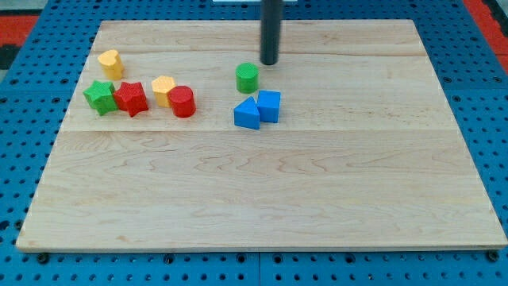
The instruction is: Slide the heart into the green star
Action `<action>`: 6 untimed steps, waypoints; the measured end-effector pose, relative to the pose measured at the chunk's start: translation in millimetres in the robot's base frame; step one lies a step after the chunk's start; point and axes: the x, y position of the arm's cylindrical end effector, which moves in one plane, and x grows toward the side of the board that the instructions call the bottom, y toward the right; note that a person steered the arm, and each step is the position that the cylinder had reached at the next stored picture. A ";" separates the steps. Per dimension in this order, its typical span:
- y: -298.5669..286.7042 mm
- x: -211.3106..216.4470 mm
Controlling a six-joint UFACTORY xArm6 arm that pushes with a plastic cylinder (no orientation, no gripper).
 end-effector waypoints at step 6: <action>-251.5 13.3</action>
